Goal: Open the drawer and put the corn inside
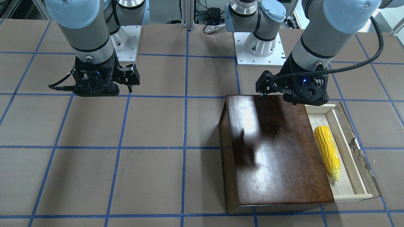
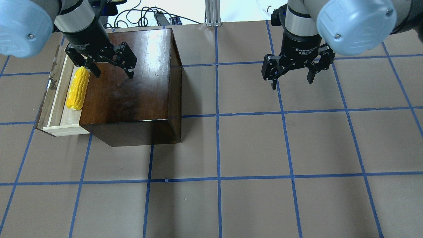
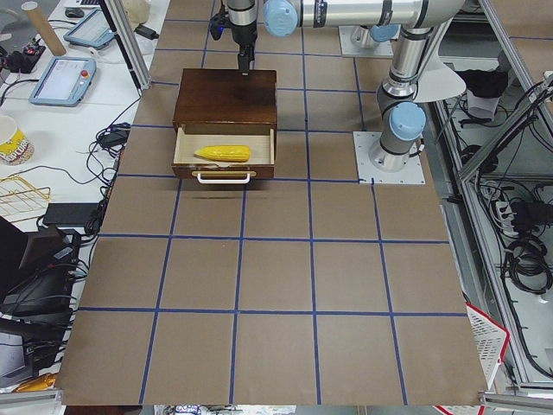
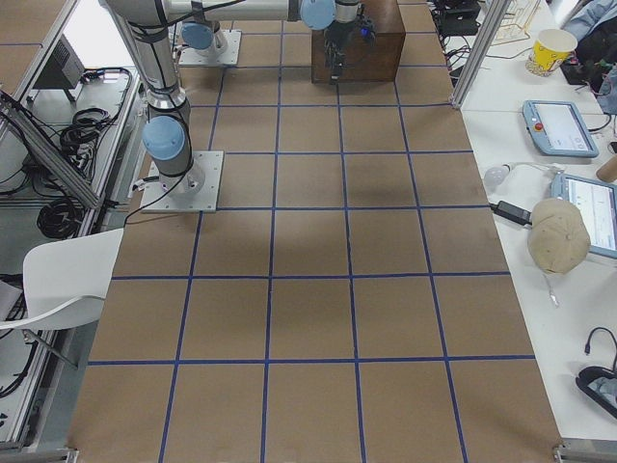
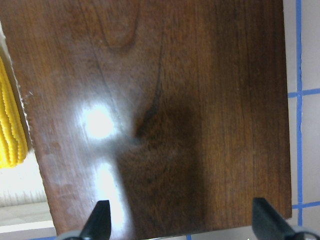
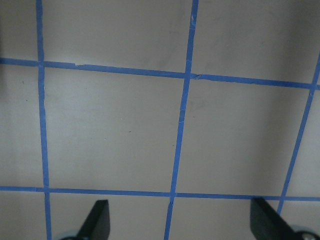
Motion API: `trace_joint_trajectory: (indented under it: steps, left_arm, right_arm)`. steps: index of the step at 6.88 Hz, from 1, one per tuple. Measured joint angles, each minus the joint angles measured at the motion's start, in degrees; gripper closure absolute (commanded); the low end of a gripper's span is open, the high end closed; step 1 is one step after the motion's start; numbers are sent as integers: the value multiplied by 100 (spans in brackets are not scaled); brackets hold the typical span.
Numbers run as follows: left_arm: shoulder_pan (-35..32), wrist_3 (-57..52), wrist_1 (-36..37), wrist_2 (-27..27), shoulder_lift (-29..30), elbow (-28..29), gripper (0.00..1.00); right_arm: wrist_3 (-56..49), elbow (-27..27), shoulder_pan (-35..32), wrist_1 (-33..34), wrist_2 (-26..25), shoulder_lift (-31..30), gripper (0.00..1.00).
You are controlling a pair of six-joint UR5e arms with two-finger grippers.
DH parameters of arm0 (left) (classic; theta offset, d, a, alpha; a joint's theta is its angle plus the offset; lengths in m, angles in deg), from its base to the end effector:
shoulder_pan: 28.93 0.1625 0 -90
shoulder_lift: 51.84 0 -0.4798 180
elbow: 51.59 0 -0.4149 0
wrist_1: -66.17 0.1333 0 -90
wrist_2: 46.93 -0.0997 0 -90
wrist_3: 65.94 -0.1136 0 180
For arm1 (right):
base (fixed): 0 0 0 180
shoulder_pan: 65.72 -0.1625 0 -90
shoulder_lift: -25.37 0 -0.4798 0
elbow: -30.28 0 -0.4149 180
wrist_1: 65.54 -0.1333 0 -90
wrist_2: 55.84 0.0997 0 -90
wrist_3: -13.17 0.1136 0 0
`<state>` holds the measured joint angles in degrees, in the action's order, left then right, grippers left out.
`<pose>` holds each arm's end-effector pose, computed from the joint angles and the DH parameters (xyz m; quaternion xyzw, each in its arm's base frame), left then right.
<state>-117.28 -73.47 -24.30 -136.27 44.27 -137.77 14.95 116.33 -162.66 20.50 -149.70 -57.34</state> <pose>-0.1184 -0.5634 0.5047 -0.0511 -0.9984 -0.0235 0.0077 0.1923 -0.5403 0.4892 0.0470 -0.9963 -0.0609 0.0383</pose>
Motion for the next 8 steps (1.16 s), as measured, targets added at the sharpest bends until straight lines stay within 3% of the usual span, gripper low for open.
trace_joint_trajectory:
  steps: [8]
  left_arm:
    - [-8, 40, 38, -11, -328, -435, 0]
  right_arm:
    - [-2, 0, 0, 0, 0, 0, 0]
